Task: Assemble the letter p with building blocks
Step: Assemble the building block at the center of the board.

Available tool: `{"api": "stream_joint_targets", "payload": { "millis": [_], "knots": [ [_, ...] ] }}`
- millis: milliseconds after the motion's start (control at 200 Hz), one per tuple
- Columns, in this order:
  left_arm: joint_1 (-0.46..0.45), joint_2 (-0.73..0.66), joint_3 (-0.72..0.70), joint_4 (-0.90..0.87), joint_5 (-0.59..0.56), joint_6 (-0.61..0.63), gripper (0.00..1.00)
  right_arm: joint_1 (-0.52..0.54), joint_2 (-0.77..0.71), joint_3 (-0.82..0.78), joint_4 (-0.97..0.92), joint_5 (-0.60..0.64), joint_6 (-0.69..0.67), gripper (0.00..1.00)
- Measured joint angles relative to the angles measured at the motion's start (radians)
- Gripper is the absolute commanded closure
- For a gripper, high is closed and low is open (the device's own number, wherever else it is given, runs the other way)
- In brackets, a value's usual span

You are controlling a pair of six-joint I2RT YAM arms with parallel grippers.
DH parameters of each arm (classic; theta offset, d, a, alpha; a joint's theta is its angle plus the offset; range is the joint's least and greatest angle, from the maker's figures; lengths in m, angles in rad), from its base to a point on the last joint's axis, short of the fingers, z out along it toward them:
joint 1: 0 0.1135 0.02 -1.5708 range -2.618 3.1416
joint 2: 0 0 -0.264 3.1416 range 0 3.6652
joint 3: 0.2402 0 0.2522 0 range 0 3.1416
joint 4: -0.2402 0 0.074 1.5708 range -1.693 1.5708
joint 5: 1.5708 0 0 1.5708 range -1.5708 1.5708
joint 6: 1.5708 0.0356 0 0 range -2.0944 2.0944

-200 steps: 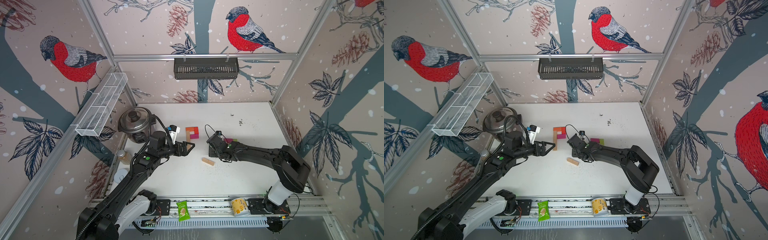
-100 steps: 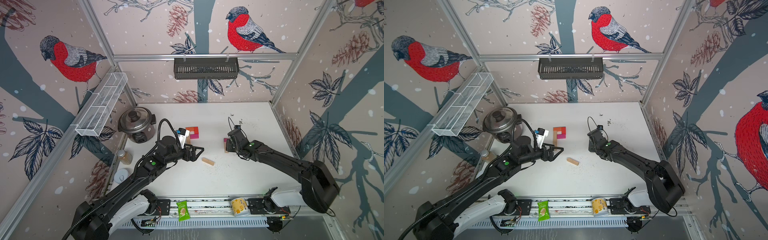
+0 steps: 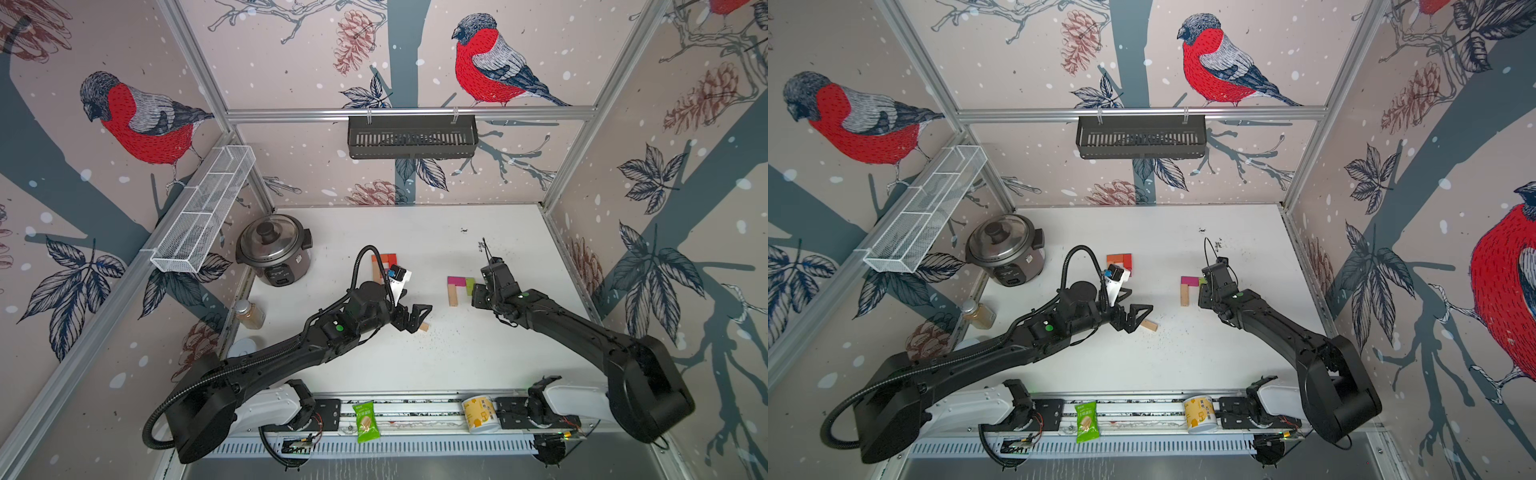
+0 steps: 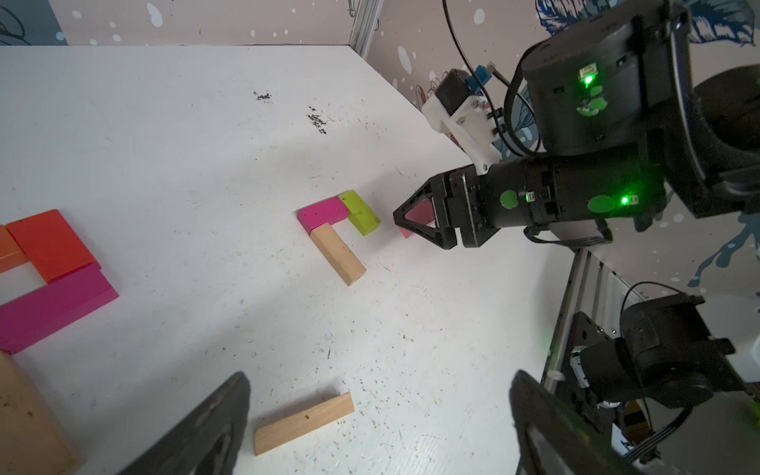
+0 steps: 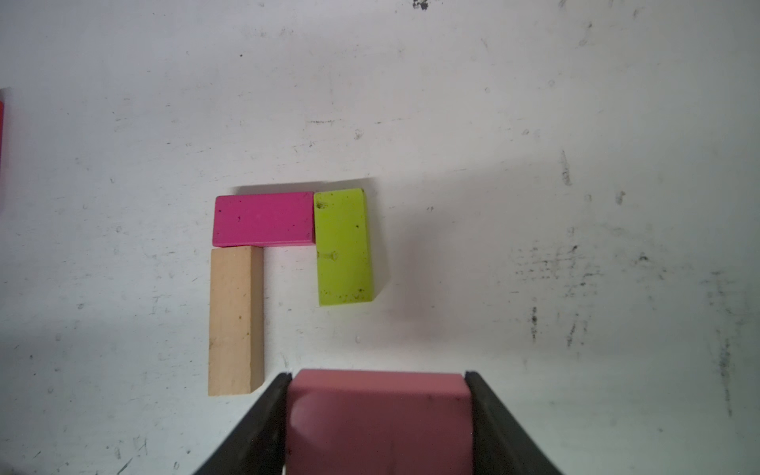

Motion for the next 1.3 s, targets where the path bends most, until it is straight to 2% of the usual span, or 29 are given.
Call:
{"api": "stream_joint_targets", "payload": {
  "millis": [275, 996, 1301],
  "knots": [
    [-0.011, -0.032, -0.082, 0.072, 0.002, 0.046, 0.03, 0.000, 0.095, 0.001, 0.042, -0.012, 0.000, 0.48],
    [-0.016, -0.006, -0.075, 0.098, 0.003, 0.059, 0.03, 0.028, 0.255, 0.051, 0.112, 0.000, -0.001, 0.43],
    [-0.016, -0.002, -0.075, 0.098, 0.003, 0.060, 0.03, 0.032, 0.280, 0.060, 0.138, 0.003, 0.000, 0.36]
  ]
}}
